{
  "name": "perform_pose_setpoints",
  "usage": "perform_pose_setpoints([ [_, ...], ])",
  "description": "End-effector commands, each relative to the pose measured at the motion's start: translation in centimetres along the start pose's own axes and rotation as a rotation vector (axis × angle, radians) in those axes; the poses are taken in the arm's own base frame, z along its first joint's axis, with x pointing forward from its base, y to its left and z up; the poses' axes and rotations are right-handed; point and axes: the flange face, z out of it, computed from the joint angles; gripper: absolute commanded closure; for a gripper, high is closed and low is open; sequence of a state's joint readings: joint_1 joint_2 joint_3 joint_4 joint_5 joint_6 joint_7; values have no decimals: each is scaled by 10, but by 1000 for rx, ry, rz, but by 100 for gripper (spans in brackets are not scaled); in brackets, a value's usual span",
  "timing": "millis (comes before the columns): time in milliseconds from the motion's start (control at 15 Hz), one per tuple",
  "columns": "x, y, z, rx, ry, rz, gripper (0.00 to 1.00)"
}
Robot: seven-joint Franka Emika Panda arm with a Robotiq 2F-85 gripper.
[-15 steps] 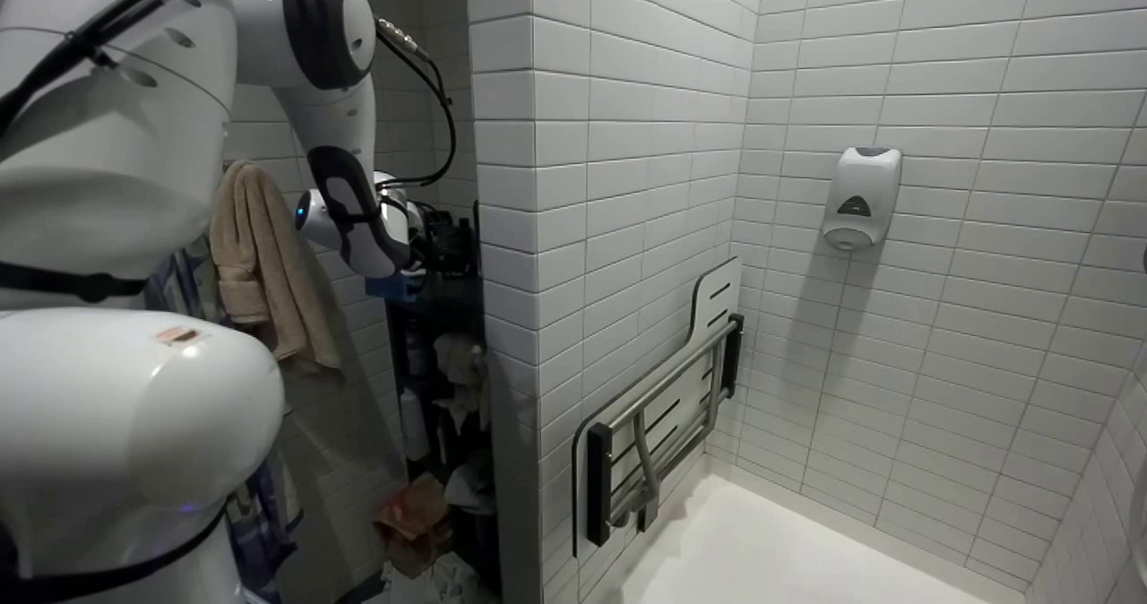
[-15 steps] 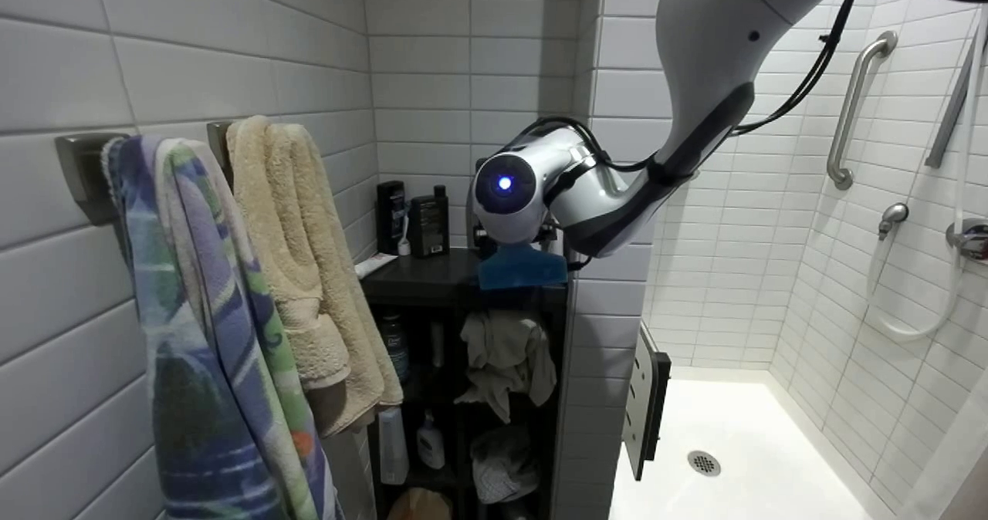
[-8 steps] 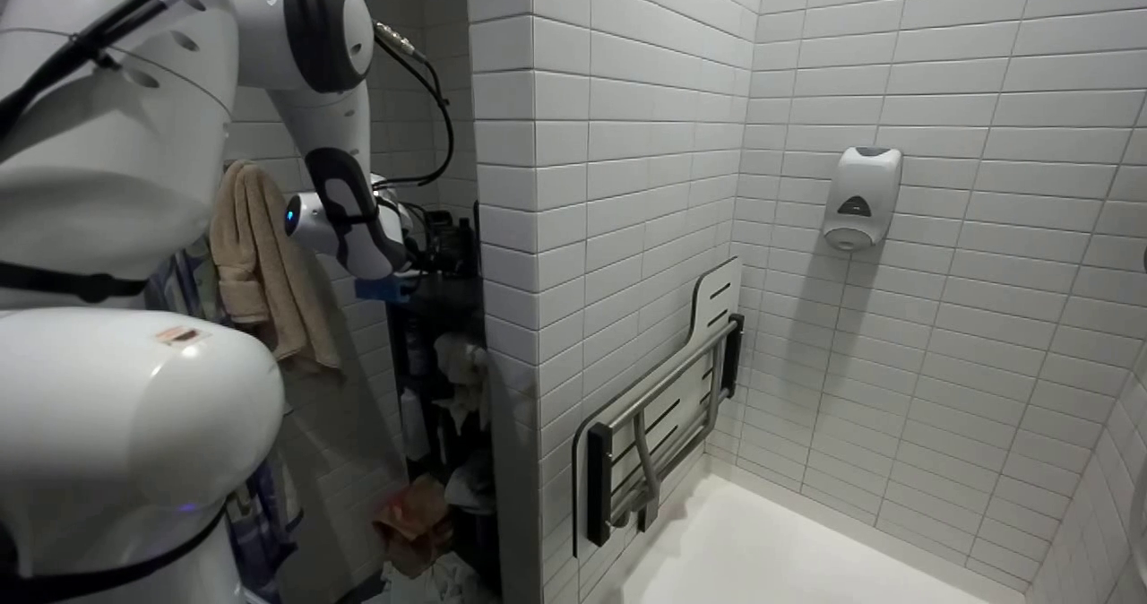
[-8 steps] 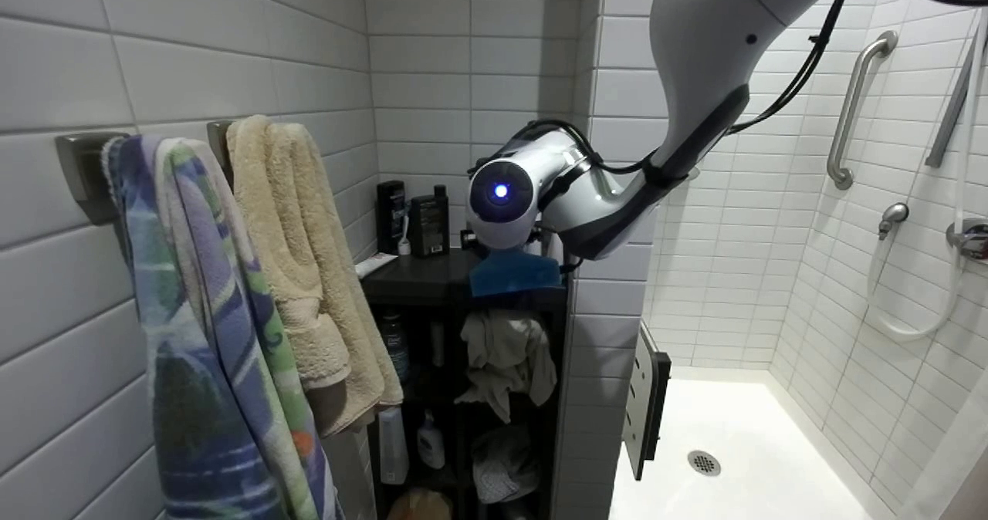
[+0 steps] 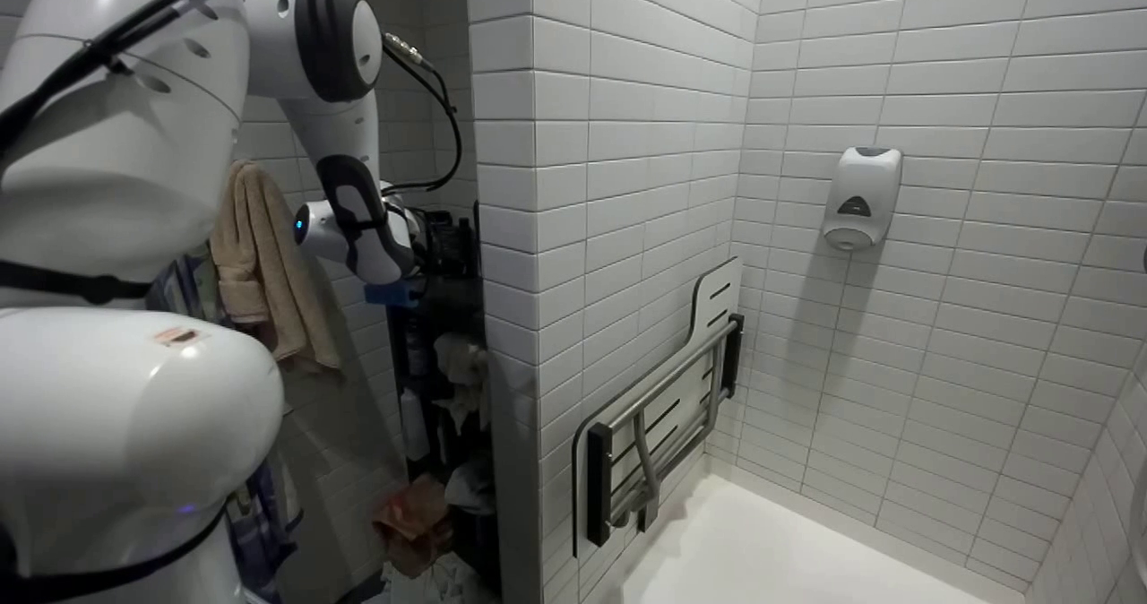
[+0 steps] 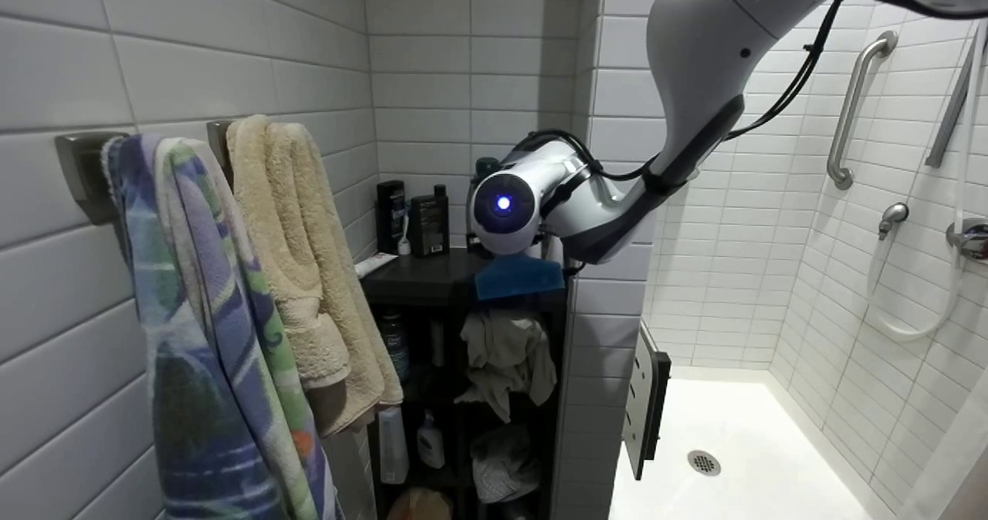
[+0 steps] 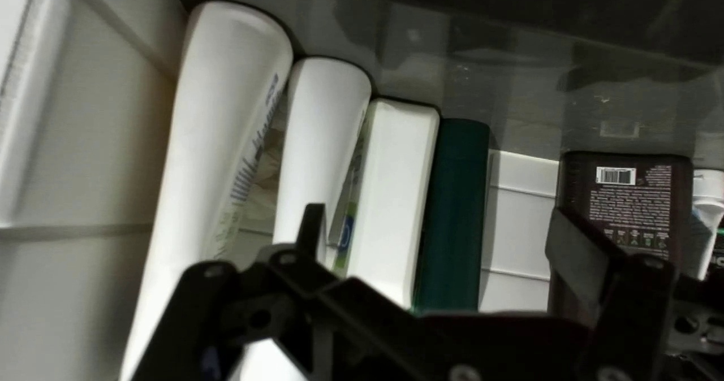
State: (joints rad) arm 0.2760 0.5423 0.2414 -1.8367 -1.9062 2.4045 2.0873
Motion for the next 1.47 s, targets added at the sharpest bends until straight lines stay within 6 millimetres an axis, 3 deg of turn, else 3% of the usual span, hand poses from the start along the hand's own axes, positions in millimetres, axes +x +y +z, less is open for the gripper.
perform_pose_setpoints([
  [0,7,-1,12,-5,42,17,0],
  [600,20,3,32,-36,75,44,0],
  [1400,19,7,42,-64,106,54,0],
])
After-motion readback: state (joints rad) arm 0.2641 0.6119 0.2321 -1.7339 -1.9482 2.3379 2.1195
